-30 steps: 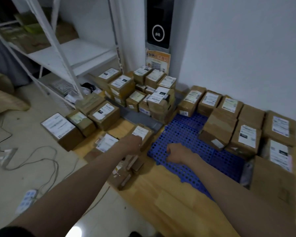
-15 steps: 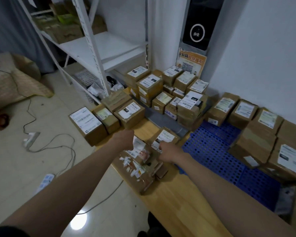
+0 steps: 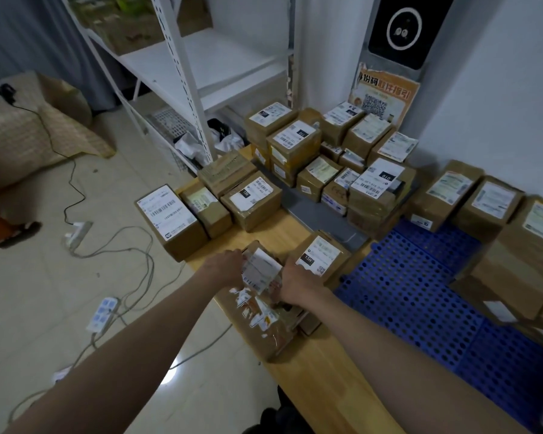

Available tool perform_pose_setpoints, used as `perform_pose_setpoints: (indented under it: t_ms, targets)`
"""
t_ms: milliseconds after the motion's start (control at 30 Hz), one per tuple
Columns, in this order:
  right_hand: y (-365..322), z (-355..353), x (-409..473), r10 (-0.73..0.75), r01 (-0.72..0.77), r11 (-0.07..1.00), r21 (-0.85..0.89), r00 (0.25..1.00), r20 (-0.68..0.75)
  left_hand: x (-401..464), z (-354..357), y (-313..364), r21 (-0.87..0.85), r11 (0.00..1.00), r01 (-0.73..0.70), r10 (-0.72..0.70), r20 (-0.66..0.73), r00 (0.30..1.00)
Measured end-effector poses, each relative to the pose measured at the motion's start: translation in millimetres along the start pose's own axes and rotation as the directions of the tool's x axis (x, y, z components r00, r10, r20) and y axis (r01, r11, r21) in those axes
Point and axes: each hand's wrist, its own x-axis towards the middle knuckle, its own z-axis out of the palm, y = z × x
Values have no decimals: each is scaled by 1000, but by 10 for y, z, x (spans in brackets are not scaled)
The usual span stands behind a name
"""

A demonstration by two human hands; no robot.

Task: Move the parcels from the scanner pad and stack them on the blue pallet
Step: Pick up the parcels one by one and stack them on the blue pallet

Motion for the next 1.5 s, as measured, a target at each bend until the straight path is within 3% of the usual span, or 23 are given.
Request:
perform_pose_setpoints:
  t_ms: [367, 567, 767, 1000, 1267, 1500]
  targets:
    - [135, -169, 57, -21, 20, 989, 145, 1000, 1, 143, -116, 123, 32, 999, 20, -21, 11, 1000]
    - [278, -364, -164, 17, 1, 981, 193, 996, -93, 85, -349, 338, 67, 994, -87, 89, -35, 995]
    - [669, -338, -675, 168, -103, 956, 276, 960, -224, -135, -496, 936, 159, 950, -267, 279, -59, 958]
    - [1167, 116, -1516, 443, -321, 840, 437, 871, -212, -675, -103, 1656, 213, 839, -501, 520, -38, 853]
    - [1566, 743, -2106, 616, -434, 717, 545, 760, -205, -1234, 346, 2106, 215, 758, -616, 616, 75, 784]
    - [1783, 997, -2358, 677, -463, 659, 593, 708, -200, -1518, 522, 2344, 257, 717, -648, 643, 114, 757]
